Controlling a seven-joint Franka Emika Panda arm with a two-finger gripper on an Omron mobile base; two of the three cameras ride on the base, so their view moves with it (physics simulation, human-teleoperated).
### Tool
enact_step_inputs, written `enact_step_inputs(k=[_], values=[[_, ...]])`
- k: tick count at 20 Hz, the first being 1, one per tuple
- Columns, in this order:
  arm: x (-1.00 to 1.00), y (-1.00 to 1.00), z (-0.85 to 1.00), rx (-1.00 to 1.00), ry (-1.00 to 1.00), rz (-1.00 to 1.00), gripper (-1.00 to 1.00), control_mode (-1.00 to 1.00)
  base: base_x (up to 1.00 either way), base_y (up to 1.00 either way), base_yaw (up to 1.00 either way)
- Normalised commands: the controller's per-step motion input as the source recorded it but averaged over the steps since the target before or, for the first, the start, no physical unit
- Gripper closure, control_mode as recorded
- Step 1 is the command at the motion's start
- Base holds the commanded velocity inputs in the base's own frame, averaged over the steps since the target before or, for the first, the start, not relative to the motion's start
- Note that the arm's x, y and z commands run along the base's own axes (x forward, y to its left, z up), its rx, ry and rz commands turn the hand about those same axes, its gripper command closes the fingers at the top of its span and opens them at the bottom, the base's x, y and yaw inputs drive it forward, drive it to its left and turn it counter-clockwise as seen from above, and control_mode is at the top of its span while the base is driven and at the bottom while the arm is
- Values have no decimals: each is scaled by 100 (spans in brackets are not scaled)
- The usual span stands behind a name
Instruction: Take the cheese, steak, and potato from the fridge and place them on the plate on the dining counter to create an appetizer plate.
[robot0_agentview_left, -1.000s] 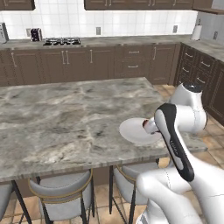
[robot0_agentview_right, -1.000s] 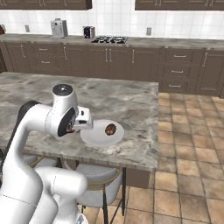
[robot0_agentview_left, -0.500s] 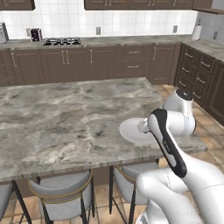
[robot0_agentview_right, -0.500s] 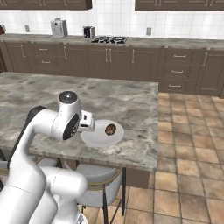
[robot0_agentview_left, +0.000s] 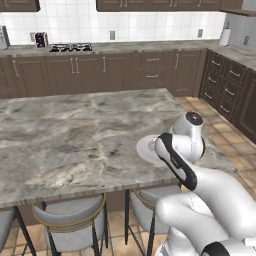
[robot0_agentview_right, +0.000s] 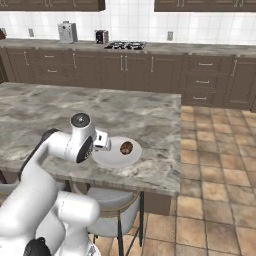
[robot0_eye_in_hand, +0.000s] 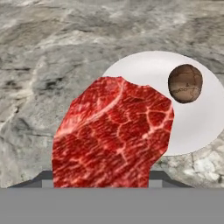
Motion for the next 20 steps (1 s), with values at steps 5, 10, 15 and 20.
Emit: enact_step_inputs(k=[5,10,15,20], values=[[63,0,-25,0,0,-5,100,-100,0,0,0],[51,0,-30,0,0,-5,100,-100,0,0,0],[48,0,-37,0,0,-5,100,-100,0,0,0],[48,0,-36,0,0,-5,100,-100,0,0,0]])
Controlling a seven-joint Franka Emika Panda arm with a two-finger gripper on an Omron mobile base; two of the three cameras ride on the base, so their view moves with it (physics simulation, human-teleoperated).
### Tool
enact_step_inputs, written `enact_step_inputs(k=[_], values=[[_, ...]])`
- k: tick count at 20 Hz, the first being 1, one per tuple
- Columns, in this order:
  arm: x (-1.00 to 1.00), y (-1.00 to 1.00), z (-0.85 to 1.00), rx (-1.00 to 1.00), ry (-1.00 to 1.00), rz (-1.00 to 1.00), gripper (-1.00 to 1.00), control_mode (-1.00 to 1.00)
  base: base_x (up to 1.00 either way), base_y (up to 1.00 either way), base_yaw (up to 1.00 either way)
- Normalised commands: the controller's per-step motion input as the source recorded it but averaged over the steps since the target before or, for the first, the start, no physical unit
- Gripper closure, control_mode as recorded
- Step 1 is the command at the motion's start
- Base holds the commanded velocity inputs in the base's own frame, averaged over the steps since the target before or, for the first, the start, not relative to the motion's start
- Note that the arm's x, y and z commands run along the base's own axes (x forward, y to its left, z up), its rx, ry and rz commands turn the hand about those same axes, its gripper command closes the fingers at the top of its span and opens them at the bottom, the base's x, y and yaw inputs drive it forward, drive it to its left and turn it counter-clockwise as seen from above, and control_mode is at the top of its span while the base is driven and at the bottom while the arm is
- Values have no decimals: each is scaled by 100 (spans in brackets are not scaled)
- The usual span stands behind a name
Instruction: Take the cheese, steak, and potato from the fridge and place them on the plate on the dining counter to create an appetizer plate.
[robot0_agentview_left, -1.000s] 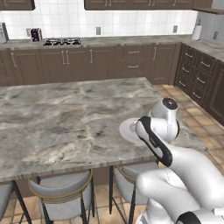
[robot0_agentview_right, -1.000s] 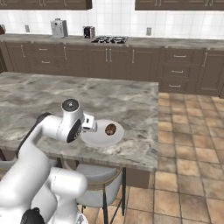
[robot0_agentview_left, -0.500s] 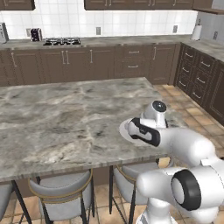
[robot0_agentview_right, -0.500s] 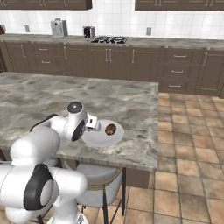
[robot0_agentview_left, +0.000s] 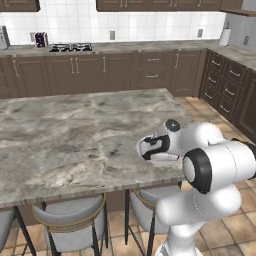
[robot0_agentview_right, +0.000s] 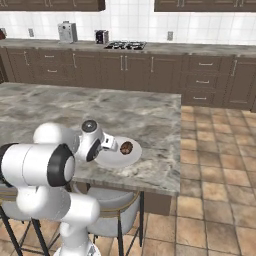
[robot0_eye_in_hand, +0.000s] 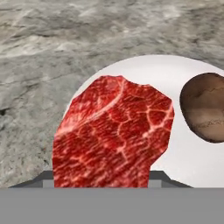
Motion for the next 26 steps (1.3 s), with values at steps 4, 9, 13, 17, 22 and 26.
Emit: enact_step_inputs(k=[4,9,13,17,22,26], values=[[52,0,-32,0,2,-4,100,-100,0,0,0],[47,0,-31,0,3,-4,100,-100,0,0,0],[37,-10,-28,0,3,-4,100,-100,0,0,0],[30,-16,-21,0,3,-3,100,-100,0,0,0],[5,-10,-2,0,0,-2,-100,-100,0,0,0],[-22,-32,16,0,0,-5,-100,-100,0,0,0]])
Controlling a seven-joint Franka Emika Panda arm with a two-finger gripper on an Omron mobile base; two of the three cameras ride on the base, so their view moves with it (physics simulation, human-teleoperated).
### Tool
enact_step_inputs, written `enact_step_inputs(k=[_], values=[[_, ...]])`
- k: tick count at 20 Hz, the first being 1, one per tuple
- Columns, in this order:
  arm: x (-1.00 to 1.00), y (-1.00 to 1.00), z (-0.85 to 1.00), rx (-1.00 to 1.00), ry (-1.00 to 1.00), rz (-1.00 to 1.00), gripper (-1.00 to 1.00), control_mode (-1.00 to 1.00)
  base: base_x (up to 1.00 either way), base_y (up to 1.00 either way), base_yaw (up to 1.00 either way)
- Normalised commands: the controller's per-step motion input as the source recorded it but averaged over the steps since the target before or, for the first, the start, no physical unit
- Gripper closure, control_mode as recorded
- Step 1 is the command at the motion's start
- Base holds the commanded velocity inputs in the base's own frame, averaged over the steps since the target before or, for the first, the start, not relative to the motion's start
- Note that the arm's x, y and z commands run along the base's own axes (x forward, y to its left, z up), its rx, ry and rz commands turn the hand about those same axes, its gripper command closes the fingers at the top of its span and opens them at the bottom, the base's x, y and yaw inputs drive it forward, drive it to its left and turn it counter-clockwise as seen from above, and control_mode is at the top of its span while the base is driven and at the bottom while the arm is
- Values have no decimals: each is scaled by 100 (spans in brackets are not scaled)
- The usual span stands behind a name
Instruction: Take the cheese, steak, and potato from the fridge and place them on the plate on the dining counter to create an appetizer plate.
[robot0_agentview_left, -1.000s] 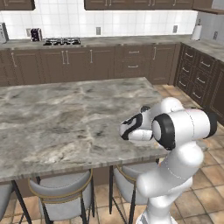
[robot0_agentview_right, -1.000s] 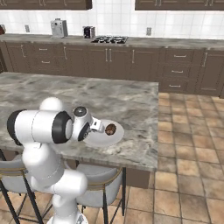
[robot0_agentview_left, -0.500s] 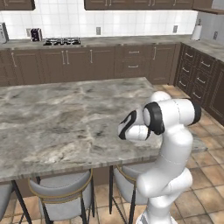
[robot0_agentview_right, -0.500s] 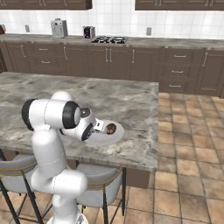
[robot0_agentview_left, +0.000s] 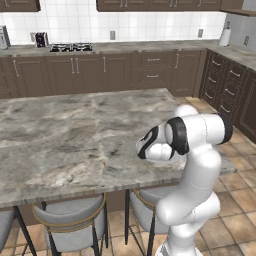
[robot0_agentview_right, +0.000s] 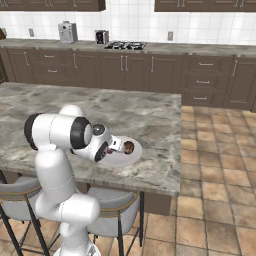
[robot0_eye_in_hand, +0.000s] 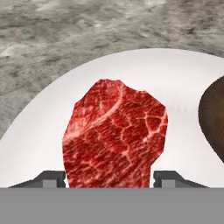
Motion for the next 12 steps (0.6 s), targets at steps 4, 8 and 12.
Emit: enact_step_inputs(k=[4,8,12], values=[[-39,-43,42,1,0,-9,-100,-100,0,0,0],[-21,-15,88,0,0,-2,-100,-100,0,0,0],[-24,0,100,0,0,0,-100,-100,0,0,0]])
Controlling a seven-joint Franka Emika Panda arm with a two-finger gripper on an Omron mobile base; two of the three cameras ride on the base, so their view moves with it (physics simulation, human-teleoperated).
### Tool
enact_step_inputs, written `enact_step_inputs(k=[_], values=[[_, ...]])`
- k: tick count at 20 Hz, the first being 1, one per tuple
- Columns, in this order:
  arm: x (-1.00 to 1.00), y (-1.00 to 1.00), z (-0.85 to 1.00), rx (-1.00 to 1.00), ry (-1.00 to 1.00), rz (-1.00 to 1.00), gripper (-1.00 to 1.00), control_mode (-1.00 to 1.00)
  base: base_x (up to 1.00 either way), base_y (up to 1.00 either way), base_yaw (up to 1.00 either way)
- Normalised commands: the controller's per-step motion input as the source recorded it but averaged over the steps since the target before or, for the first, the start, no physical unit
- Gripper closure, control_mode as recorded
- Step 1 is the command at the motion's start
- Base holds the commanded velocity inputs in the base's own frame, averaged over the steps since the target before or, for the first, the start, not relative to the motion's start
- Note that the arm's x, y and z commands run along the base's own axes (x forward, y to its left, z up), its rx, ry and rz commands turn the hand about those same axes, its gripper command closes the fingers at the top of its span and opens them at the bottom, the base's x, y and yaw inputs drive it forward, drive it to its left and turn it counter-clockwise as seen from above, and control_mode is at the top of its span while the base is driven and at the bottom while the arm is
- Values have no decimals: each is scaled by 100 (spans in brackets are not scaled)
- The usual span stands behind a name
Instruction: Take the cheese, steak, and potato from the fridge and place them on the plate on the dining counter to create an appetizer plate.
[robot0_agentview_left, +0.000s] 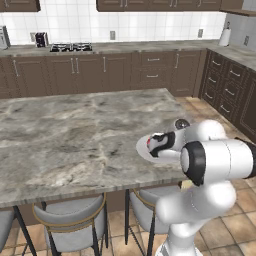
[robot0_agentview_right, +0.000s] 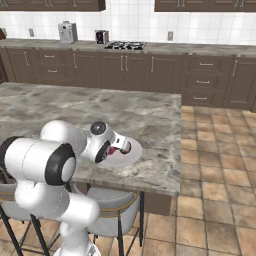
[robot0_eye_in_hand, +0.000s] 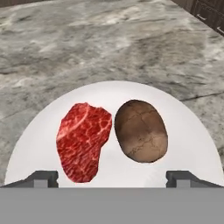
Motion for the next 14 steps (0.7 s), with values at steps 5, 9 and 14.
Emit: enact_step_inputs(k=[5,9,14], values=[[-30,-1,100,0,15,4,-100,-100,0,0,0],[-57,-5,95,0,21,6,-100,-100,0,0,0],[-88,-2,42,0,16,10,-100,-100,0,0,0]])
